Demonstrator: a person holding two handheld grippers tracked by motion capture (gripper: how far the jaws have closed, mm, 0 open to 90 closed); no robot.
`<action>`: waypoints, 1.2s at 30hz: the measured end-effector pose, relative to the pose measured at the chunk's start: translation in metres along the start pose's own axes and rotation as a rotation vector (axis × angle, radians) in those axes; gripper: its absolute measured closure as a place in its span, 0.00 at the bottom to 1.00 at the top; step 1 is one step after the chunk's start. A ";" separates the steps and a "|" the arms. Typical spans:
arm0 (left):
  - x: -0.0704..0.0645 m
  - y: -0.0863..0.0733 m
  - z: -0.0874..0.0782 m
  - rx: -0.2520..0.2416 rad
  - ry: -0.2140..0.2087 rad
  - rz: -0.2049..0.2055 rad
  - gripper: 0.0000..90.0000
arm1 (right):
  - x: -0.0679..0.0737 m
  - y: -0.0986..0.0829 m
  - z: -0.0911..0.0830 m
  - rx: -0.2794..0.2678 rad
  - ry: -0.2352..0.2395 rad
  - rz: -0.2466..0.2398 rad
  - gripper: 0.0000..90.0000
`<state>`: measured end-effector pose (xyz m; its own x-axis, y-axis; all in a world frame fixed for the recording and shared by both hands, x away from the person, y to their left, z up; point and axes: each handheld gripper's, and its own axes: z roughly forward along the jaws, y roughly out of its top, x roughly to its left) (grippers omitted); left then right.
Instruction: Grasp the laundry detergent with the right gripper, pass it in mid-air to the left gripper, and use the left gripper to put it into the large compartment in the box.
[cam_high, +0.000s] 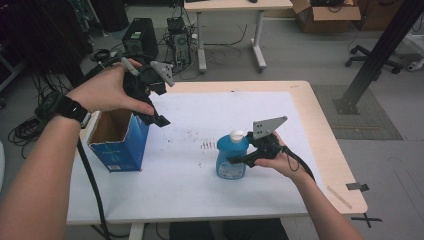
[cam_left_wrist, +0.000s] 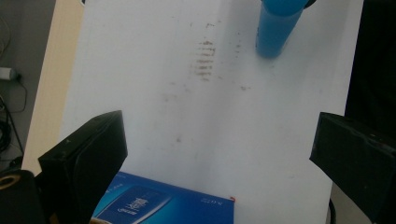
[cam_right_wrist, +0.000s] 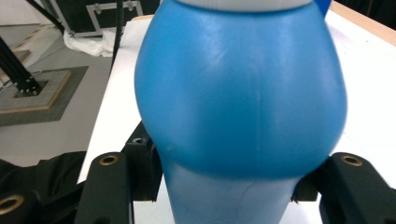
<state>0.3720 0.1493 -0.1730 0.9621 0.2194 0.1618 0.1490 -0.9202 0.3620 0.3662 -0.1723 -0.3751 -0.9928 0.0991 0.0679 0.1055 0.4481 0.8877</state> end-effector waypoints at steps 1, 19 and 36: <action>0.000 0.000 -0.001 0.000 0.000 0.003 0.05 | 0.000 0.003 -0.001 0.004 0.002 -0.006 0.46; -0.008 0.021 -0.022 -0.010 0.019 0.033 0.04 | -0.011 0.073 -0.014 0.033 0.014 -0.056 0.47; -0.014 0.047 -0.019 -0.022 -0.001 0.082 0.04 | -0.010 0.111 0.003 0.058 0.048 -0.093 0.47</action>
<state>0.3613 0.1088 -0.1410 0.9712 0.1430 0.1905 0.0645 -0.9278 0.3674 0.3885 -0.1208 -0.2791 -0.9999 0.0130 0.0090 0.0143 0.5039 0.8636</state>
